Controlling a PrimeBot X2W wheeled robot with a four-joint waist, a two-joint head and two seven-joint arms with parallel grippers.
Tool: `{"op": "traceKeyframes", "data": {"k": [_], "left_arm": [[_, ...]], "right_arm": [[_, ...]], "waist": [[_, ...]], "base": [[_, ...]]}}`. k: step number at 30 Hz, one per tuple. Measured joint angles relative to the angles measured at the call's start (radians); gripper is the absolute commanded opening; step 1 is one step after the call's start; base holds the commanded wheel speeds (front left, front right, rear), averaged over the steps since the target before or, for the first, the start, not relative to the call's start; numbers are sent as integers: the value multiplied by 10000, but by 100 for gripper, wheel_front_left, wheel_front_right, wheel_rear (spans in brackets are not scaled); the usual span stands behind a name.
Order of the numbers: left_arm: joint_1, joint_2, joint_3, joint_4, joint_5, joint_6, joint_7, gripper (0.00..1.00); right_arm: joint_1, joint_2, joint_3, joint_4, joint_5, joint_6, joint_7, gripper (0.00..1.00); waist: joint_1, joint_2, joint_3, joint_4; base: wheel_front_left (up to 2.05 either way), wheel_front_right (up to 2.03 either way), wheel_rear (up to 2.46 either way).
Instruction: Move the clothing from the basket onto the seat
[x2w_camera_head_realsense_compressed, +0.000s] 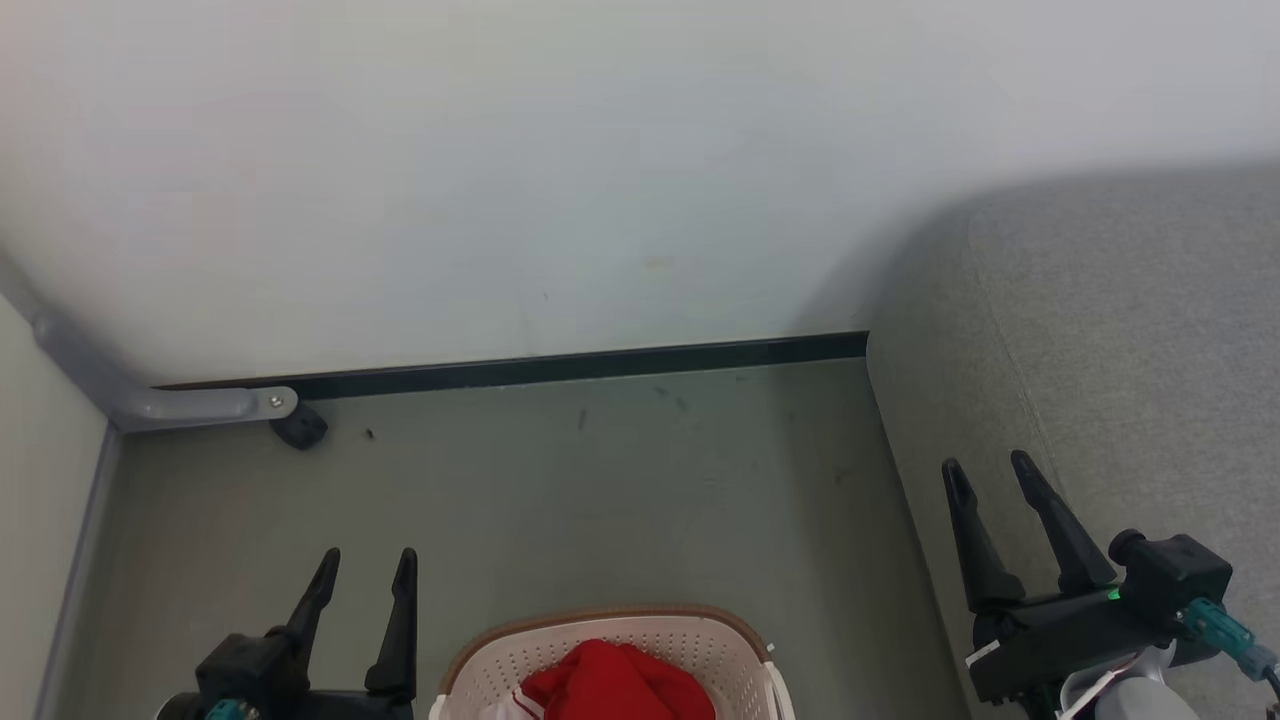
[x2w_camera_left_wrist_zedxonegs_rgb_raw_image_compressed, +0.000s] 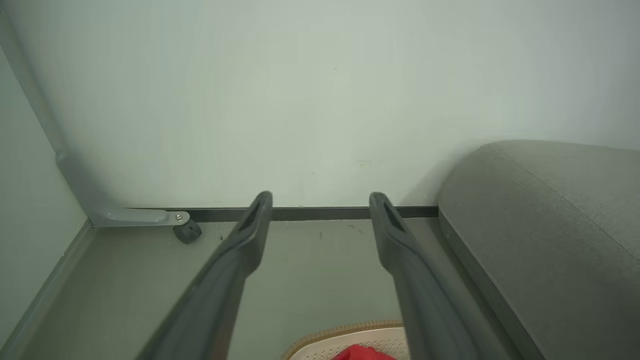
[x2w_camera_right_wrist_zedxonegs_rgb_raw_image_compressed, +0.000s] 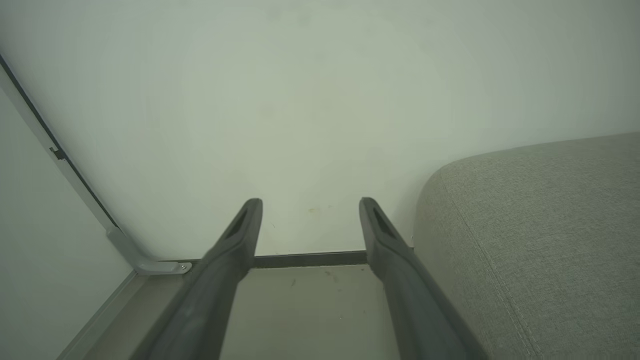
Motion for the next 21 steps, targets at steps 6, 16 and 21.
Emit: {"op": "traceKeyframes", "data": {"k": [6,16,21], "left_arm": [[-430,-75,-249,554,-48,-171,0,100],[-1846,-337,-677,2000,-433,-454,288,100],[-2384,-359,-928,2690,-520,-520,506,100]], "right_arm": [[-215,10,-151,-140,-73,36,-2,100],[-681,31,-437,-543,-163,52,-65,100],[-1055,71,-543,-792,-257,54,-71,100]], "waist": [[1,0,523,-156],[1,0,1670,-427],[2,1,2259,-496]], "base": [[0,0,0],[0,0,0],[0,0,0]]}}
